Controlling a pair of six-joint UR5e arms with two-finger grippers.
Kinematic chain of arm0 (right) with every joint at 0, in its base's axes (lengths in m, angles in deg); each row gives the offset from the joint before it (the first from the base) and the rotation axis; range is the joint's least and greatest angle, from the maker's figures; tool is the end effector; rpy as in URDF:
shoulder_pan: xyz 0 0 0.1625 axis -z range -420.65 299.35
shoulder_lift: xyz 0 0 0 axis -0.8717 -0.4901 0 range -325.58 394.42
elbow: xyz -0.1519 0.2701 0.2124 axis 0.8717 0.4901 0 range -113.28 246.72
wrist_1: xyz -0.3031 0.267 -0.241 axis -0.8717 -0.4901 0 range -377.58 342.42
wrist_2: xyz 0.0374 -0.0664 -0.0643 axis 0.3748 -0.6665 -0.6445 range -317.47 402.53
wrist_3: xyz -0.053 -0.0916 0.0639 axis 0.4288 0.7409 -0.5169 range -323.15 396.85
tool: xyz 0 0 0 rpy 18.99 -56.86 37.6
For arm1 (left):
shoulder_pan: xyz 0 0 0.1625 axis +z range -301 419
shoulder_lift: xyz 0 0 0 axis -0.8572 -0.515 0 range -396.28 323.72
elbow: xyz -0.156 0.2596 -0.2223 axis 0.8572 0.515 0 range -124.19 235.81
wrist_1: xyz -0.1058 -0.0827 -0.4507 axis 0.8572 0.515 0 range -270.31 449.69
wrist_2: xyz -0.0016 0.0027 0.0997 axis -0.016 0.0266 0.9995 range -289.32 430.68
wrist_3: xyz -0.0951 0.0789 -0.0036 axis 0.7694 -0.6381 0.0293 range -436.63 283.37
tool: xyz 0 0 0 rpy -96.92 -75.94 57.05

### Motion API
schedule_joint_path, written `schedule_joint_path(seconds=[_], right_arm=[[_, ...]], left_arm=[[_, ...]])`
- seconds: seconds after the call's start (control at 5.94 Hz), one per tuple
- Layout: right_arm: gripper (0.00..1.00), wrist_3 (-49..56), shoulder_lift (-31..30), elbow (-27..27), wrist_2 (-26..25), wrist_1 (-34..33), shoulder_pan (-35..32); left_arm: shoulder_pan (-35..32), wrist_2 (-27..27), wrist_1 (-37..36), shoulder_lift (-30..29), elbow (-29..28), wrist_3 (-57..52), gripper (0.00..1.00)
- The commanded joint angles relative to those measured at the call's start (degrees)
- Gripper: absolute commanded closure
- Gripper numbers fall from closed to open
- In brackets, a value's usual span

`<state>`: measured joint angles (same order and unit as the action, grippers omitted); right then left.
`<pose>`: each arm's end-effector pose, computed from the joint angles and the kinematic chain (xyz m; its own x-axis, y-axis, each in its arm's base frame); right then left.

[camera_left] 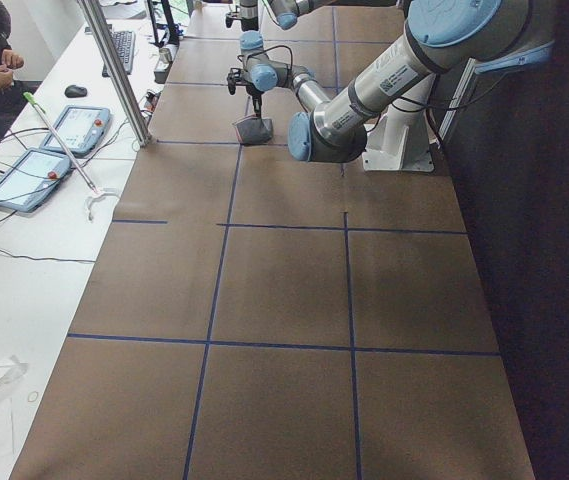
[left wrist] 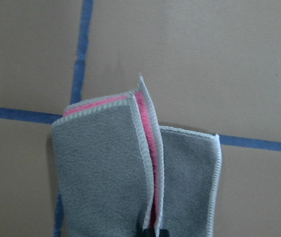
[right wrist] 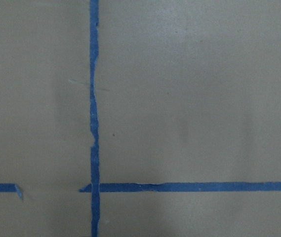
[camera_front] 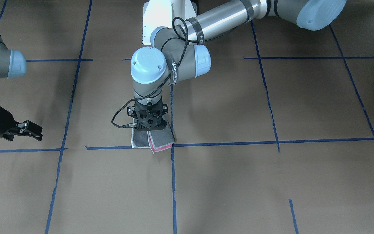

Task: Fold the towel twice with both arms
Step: 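Lift the strip end with the left gripper and fold it over the other end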

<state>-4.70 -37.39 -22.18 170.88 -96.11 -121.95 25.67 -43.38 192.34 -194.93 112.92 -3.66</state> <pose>-0.2780 -0.6257 0.4245 0.6881 0.0343 0.7248 -0.0459 0.9989 -0.0036 0.6784 -0.5454 0.0360 0.6026 -0.0762 -0.7944 0.0739 0.9965 -0.0396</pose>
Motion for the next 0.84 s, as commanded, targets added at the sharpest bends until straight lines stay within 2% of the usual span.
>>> schedule_joint_path(seconds=[0.0, 0.67], right_arm=[[0.0, 1.1, -1.7, -0.1, 0.1, 0.1, -1.2], [0.0, 1.1, -3.0, -0.2, 0.2, 0.1, -1.3]], left_arm=[[1.4, 2.9, 0.4, -3.2, -3.7, -3.0, 1.0], [3.3, 5.1, 2.3, -3.2, -3.8, -4.9, 1.0]])
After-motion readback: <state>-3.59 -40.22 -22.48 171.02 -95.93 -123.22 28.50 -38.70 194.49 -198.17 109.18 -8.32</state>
